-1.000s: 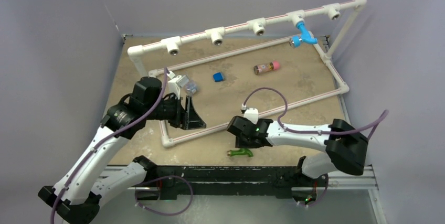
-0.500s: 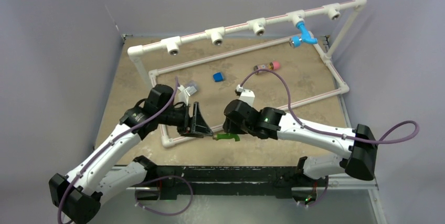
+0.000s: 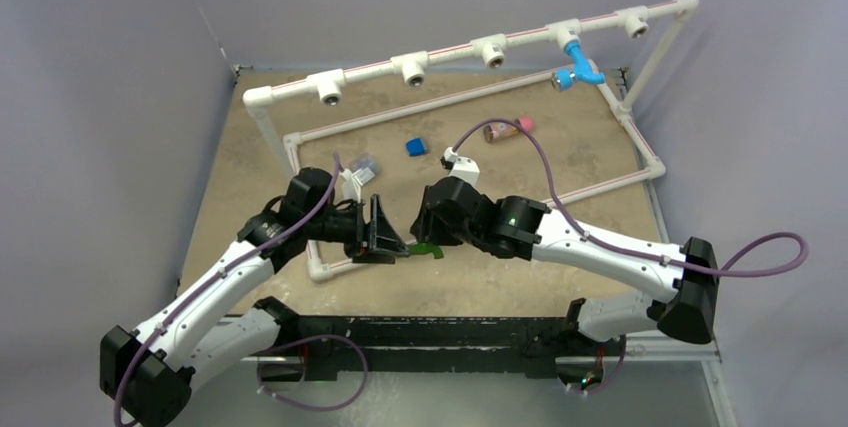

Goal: Install the water faucets

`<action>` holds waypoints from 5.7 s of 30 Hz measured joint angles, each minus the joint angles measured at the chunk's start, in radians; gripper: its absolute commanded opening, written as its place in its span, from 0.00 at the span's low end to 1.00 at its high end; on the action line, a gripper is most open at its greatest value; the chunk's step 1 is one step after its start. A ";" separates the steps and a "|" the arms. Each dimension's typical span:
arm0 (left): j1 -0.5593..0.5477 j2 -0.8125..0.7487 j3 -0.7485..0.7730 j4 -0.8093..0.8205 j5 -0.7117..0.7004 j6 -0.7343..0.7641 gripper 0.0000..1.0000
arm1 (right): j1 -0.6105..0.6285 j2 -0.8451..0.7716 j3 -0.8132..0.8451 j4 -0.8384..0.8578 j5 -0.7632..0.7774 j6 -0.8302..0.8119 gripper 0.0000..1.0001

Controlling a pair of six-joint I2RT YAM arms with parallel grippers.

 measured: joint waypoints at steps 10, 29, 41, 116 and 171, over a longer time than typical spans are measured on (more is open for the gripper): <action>0.000 0.004 -0.006 0.111 -0.008 -0.047 0.45 | 0.003 0.024 0.066 0.021 -0.021 -0.010 0.00; 0.000 0.022 -0.013 0.160 0.018 -0.066 0.00 | 0.003 0.024 0.065 0.017 -0.014 0.002 0.35; -0.001 -0.005 -0.032 0.187 0.038 -0.068 0.00 | 0.003 -0.171 -0.037 0.106 -0.038 0.050 0.86; 0.000 -0.112 0.061 0.866 0.364 -0.374 0.00 | 0.004 -0.533 -0.306 0.747 -0.561 -0.191 0.47; 0.000 -0.068 0.212 0.499 0.270 -0.156 0.67 | 0.004 -0.572 -0.315 0.660 -0.423 -0.235 0.00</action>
